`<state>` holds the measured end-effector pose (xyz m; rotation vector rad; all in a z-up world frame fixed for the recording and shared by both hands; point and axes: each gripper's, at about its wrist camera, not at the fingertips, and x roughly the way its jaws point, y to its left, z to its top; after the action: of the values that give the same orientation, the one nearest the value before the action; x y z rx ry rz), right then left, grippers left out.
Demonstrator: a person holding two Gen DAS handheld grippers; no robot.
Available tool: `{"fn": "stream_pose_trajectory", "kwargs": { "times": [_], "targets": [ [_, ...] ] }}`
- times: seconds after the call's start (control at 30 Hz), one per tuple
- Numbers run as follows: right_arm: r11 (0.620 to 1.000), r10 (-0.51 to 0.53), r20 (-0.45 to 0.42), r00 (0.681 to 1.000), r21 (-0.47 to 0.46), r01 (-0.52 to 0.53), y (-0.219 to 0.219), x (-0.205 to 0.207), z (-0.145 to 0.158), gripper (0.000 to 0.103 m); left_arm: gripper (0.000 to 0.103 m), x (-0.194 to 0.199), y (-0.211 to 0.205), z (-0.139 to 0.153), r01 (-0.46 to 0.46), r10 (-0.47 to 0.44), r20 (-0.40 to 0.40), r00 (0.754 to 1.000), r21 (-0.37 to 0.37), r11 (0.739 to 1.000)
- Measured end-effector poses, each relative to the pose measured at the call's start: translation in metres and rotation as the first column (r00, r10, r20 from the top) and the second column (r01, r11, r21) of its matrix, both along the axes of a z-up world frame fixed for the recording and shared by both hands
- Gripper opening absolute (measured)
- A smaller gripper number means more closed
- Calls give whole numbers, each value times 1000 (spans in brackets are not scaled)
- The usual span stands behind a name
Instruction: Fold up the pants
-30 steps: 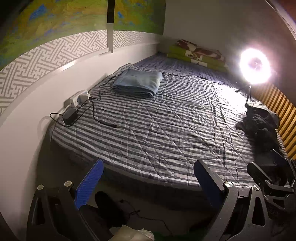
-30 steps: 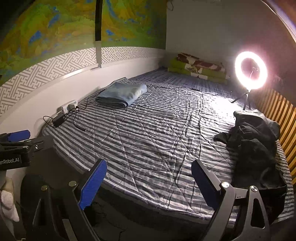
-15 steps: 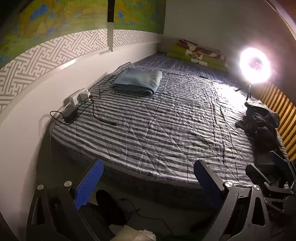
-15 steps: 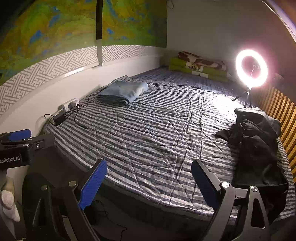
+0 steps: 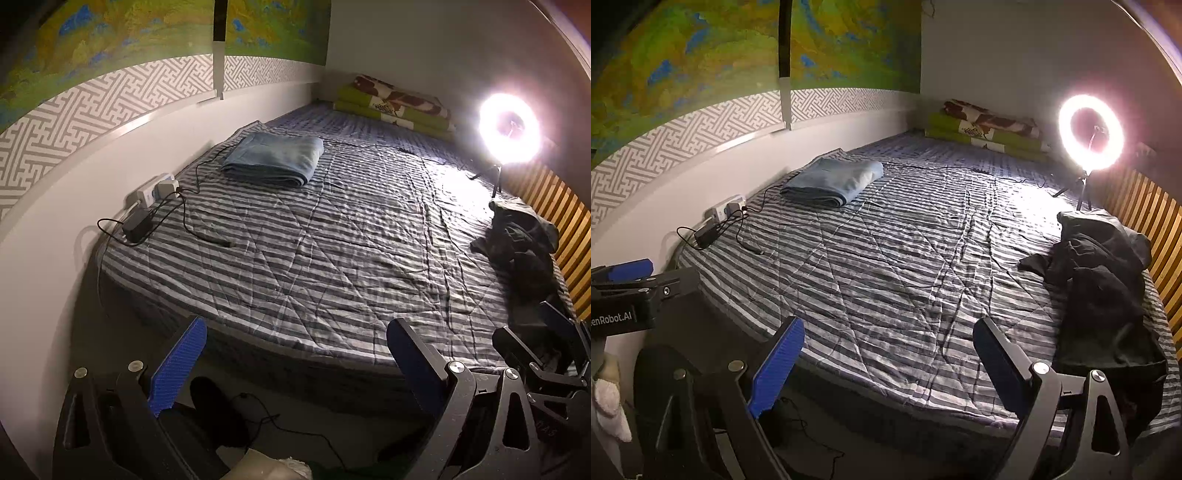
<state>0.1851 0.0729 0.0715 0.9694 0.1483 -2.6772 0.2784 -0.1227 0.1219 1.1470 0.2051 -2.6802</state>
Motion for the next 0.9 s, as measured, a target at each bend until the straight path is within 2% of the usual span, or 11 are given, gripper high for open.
{"fn": "stream_pose_trajectory", "kwargs": {
  "times": [0.9],
  "targets": [
    [1000, 2, 21, 1000, 10, -2, -9, -9, -8, 90, 100, -12, -6, -7, 3, -3, 14, 1000, 4, 1000]
  ]
}}
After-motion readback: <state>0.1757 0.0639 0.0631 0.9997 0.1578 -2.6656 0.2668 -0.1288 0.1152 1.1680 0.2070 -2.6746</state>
